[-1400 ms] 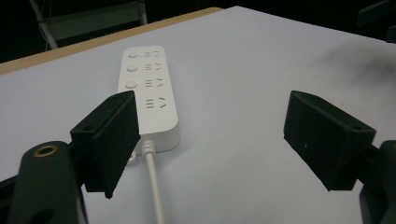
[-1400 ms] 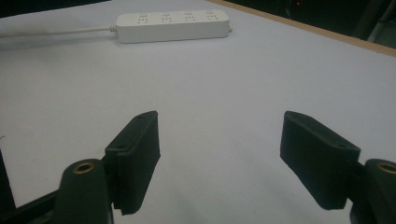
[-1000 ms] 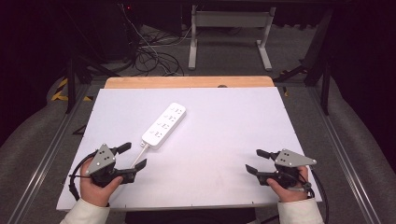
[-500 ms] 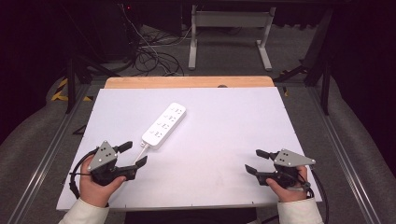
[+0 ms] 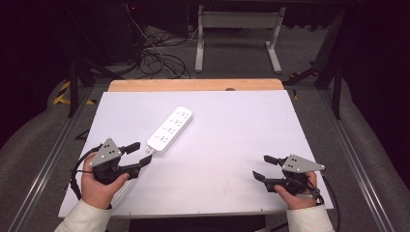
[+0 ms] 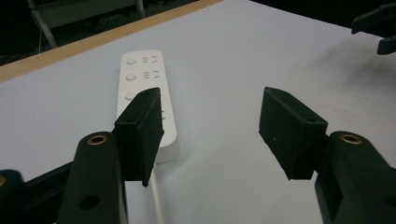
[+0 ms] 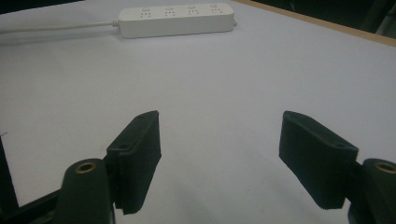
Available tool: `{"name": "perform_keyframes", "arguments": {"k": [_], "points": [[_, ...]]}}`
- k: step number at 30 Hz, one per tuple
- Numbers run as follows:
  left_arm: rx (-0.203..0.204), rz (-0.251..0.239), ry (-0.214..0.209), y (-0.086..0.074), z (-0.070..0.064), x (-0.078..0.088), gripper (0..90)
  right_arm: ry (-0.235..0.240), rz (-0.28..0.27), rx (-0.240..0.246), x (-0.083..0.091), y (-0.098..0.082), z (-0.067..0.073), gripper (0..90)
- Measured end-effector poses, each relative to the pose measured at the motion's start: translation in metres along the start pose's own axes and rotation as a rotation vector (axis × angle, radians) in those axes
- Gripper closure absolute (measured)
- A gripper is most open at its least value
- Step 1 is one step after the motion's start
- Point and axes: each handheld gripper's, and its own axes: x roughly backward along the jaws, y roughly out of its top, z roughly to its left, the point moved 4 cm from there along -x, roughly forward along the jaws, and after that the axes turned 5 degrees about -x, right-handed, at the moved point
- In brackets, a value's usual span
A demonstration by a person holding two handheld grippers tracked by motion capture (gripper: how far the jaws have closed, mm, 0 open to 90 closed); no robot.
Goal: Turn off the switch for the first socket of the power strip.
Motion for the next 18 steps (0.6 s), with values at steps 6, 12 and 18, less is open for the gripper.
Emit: {"name": "perform_keyframes", "arguments": {"k": [6,12,18], "points": [[-0.015,0.008,0.001,0.012,0.006,-0.006,40.3,0.000,0.001,0.001,0.000,0.000,0.000,29.9],[-0.011,0.018,-0.006,0.018,0.008,-0.010,40.2,0.000,0.003,0.001,0.000,-0.001,0.000,29.8],[-0.021,0.035,-0.010,0.027,0.014,-0.016,40.3,0.000,0.005,0.001,-0.001,-0.001,0.001,29.8]]}}
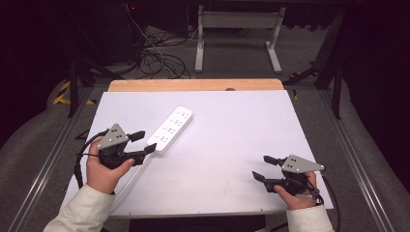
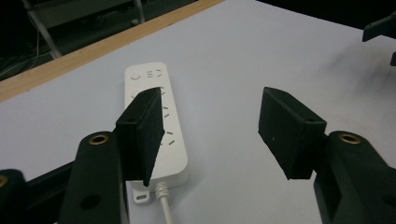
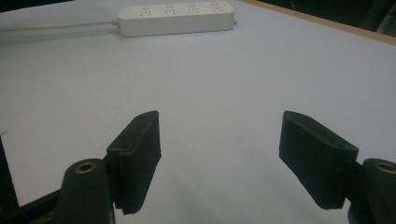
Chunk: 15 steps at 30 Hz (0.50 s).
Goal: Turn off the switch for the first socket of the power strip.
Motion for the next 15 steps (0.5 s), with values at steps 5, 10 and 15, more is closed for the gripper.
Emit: {"name": "perform_keyframes", "arguments": {"k": [5,10,15], "points": [[0.005,0.010,0.002,0.005,0.004,-0.004,40.3,0.000,0.001,0.002,0.000,0.000,0.000,29.8],[0.024,0.037,0.000,0.008,0.008,-0.011,39.8,0.001,0.002,-0.001,0.000,0.000,0.000,29.8],[0.032,0.030,0.002,0.012,0.012,-0.020,39.9,0.002,0.002,0.000,-0.001,0.000,0.000,29.8]]}}
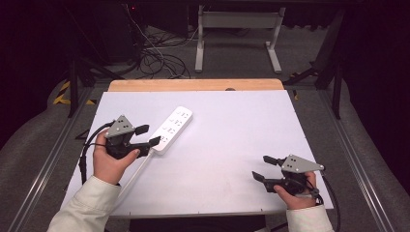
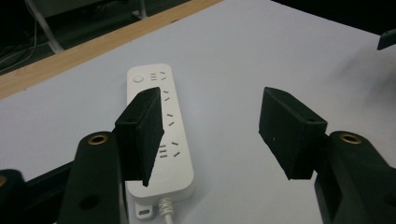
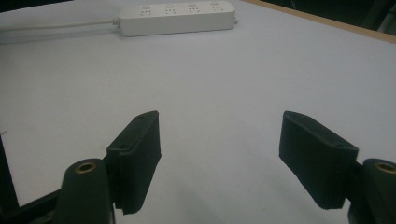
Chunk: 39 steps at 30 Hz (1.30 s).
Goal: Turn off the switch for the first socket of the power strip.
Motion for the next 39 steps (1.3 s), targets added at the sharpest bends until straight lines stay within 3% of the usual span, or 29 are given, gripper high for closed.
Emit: {"name": "perform_keyframes", "arguments": {"k": [6,13,17,21,23,32,39], "points": [[0.015,0.021,0.007,-0.002,0.008,-0.007,42.3,0.003,0.001,-0.002,-0.001,-0.001,-0.001,30.1],[0.085,0.093,-0.007,-0.001,0.017,-0.015,50.1,0.003,0.001,-0.001,0.000,0.000,0.000,30.2],[0.085,0.133,0.002,0.001,0.024,-0.020,60.5,0.005,0.002,0.000,-0.001,-0.001,-0.001,30.1],[0.074,0.180,0.026,0.002,0.029,-0.028,65.5,0.007,0.002,0.001,-0.001,-0.001,-0.001,30.1],[0.092,0.194,0.019,0.002,0.030,-0.033,68.1,0.007,0.004,0.003,-0.001,-0.001,-0.001,30.1],[0.106,0.275,0.006,0.006,0.040,-0.050,86.5,0.010,0.010,0.007,-0.001,-0.002,-0.001,30.1],[0.121,0.319,0.010,0.007,0.046,-0.060,89.5,0.012,0.010,0.009,-0.001,-0.002,-0.001,30.1]]}}
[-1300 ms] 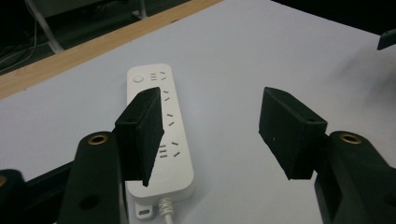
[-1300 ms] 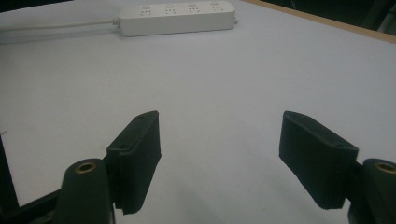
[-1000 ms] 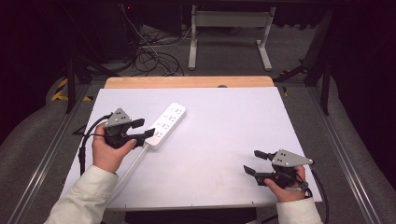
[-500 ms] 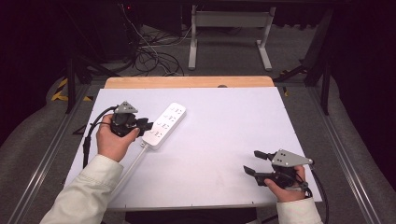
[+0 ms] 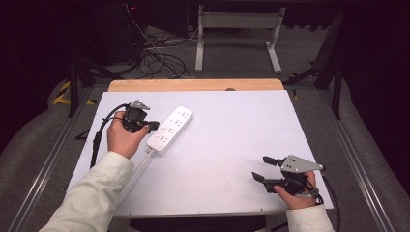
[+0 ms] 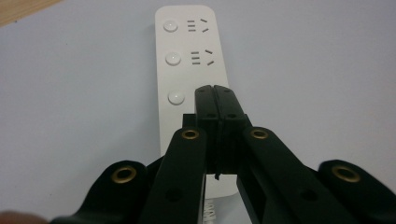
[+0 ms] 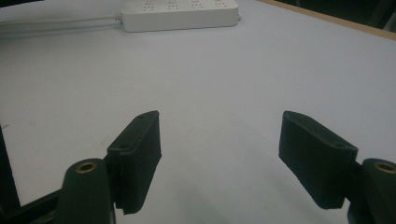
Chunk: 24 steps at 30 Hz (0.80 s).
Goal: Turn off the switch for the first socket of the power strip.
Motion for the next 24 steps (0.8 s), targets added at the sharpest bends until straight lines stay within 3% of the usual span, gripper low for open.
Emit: {"name": "perform_keyframes", "arguments": {"k": [9,12,24], "points": [[0.048,0.086,0.009,0.005,0.004,-0.012,89.7,0.004,0.003,0.003,-0.001,0.000,0.000,30.1],[0.049,0.124,0.030,0.006,0.007,-0.016,89.7,0.006,0.004,0.004,-0.001,-0.001,0.000,30.0],[0.114,0.224,0.024,0.003,0.014,-0.030,89.7,0.017,0.012,0.007,-0.002,-0.001,0.000,30.0]]}}
